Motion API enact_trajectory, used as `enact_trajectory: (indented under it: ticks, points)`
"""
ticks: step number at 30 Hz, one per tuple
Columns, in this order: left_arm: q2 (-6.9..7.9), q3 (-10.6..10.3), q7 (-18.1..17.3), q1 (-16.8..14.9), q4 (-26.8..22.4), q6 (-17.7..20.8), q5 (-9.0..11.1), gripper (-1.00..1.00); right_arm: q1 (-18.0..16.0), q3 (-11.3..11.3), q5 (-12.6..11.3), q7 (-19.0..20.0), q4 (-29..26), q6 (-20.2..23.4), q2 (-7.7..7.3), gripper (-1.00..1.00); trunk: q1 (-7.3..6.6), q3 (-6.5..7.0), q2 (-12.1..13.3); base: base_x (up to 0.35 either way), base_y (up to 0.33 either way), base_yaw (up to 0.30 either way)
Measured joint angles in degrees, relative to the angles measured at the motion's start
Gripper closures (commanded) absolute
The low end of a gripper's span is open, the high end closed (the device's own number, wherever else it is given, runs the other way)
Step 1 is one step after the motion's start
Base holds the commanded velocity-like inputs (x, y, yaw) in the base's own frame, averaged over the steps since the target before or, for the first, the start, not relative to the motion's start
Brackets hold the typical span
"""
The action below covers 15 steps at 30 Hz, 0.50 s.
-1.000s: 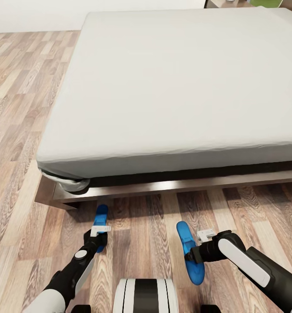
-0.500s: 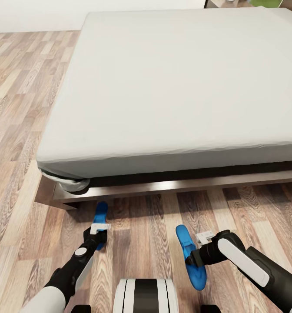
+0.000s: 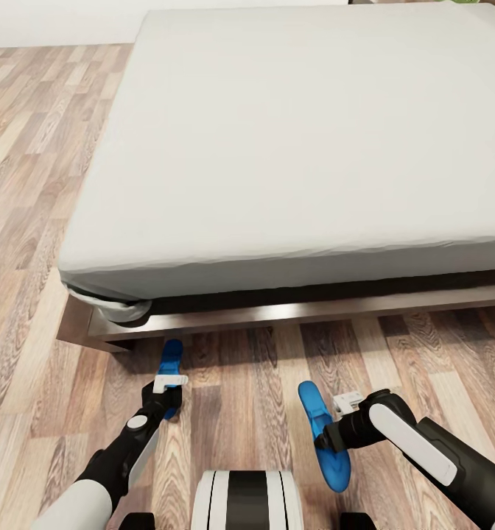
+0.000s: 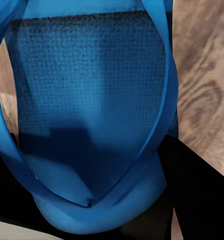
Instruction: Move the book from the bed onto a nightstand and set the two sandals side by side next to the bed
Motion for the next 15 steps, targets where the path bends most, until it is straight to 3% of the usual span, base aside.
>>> enact_trajectory:
  ticks: [4, 8, 15]
  points:
    - [-0.05, -0.02, 0.00, -0.01, -0.01, 0.00, -0.02, 1.00, 0.00, 0.00, 0.00, 0.00, 0.00, 0.00, 0.00, 1.00, 0.00, 0.00, 0.00, 0.000, 0.000, 0.000]
    - [-0.03, -0.01, 0.00, -0.02, -0.01, 0.00, 0.00, 1.00, 0.00, 0.00, 0.00, 0.00, 0.00, 0.00, 0.00, 1.00, 0.11, -0.88, -0.05, 0.000, 0.000, 0.000]
    - [-0.03, -0.01, 0.00, -0.12, -0.02, 0.00, -0.03, 1.00, 0.00, 0.00, 0.00, 0.00, 0.00, 0.00, 0.00, 1.00, 0.10, -0.89, -0.05, 0.000, 0.000, 0.000]
